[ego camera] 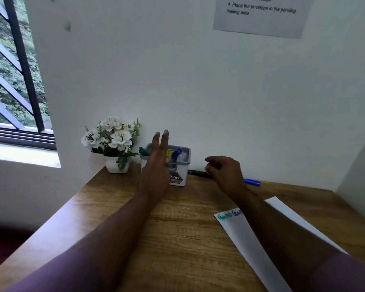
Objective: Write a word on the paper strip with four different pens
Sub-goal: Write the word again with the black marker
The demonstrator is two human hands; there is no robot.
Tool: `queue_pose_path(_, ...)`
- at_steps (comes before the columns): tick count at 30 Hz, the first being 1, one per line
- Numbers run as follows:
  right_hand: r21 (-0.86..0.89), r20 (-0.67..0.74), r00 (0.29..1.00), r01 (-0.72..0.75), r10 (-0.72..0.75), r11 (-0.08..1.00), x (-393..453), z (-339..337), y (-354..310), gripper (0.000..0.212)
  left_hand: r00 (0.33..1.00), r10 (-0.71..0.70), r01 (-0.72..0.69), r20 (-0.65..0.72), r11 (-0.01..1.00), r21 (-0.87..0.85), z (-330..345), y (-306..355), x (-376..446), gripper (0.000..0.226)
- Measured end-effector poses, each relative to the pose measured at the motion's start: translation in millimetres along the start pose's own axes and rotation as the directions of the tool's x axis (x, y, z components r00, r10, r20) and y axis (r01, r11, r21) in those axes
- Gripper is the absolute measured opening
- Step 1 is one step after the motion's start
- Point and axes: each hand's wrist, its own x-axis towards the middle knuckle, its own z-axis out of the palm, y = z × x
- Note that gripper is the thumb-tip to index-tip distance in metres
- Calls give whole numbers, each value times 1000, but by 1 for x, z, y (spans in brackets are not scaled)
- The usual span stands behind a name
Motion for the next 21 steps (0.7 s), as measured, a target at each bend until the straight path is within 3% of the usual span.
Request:
queue_pose_path(3,-209,85,995,-30,48,978,4,-10,25,32,994,109,-109,-17,994,2,7,12,-10,63)
queue_pose_path(7,-428,259,963,46,74,902,10,-8,41,42,928,265,-259,264,964,-55,18,24,-22,33)
queue_pose_path(11,-663,369,926,202,81,721,21,3,40,40,895,199,-191,399,980,-59,25,18,-23,29)
queue_pose_path(14,-682,386,905,149,180,716,34,1,26,24,890,125,-124,438,992,-32,26,10,-23,27)
queue_pose_path(17,-578,321,940,99,114,810,38,-18,11,19,905,60,-90,420,995,51,22,17,-21,26)
queue_pose_path(19,-228,211,971,-68,117,971,25,-33,0,18,941,0,-17,340,999,47,20,29,-19,27)
queue_pose_path(21,238,217,960,-227,176,944,3,-46,-12,10,938,-72,103,340,992,-74,19,46,-20,36)
